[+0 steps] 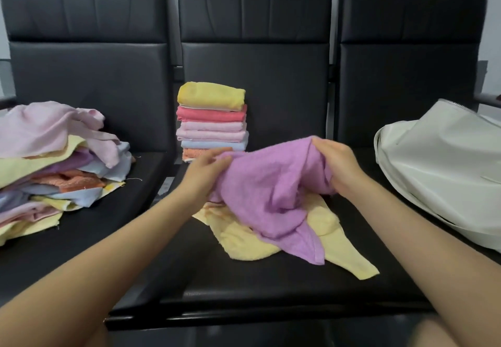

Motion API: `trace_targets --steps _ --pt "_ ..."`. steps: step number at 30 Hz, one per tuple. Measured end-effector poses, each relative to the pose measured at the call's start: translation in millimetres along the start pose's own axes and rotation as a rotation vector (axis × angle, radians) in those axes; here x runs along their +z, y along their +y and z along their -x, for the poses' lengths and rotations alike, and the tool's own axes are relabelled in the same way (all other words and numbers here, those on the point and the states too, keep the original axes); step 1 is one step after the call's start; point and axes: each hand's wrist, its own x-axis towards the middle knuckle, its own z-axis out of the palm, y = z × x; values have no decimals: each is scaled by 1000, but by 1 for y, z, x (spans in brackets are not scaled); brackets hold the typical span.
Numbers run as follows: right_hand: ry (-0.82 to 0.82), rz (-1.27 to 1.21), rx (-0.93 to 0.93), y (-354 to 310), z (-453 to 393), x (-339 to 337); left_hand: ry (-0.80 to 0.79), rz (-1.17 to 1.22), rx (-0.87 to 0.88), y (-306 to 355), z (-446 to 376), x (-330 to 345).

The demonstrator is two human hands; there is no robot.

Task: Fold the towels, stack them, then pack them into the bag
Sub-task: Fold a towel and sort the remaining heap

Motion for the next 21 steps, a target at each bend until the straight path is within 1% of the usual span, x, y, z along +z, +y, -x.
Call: trace_targets --steps 2,3,5,7,8,10,11,13,15,16,17,18,19,21 --pt "26 -151 81 -12 -1 -1 48 212 -30 15 -5 -3" --pt "36 -182 78 -16 0 -1 67 276 -34 20 -7 -4" --pt "49 -148 -5 -21 1 -4 110 320 -19 24 -9 -5" --pt "135 -68 -67 -22 0 -12 169 292 49 21 -10 -7" --pt "195 12 -99 -21 -2 -17 210 240 89 19 -11 -8" --pt "306 209 -126 -14 -4 -29 283 67 177 16 -11 -12" --pt "325 293 -120 -7 -5 -36 292 -31 216 13 -11 -13" --pt "275 476 -105 12 -5 -46 244 -247 279 3 -10 -15" --pt "178 767 -130 31 -3 -50 208 -550 355 -9 -5 -14" --pt "157 887 -170 37 -1 -50 200 -681 408 -14 -1 -12" --pt "153 950 -233 40 0 -49 180 -757 466 -17 6 -7" --pt "141 936 -280 40 5 -47 131 -779 525 -16 16 1" --pt "109 867 -306 37 10 -47 47 -767 565 -13 28 11" --pt "-29 692 -278 30 20 -46 -178 -743 570 -9 54 36"
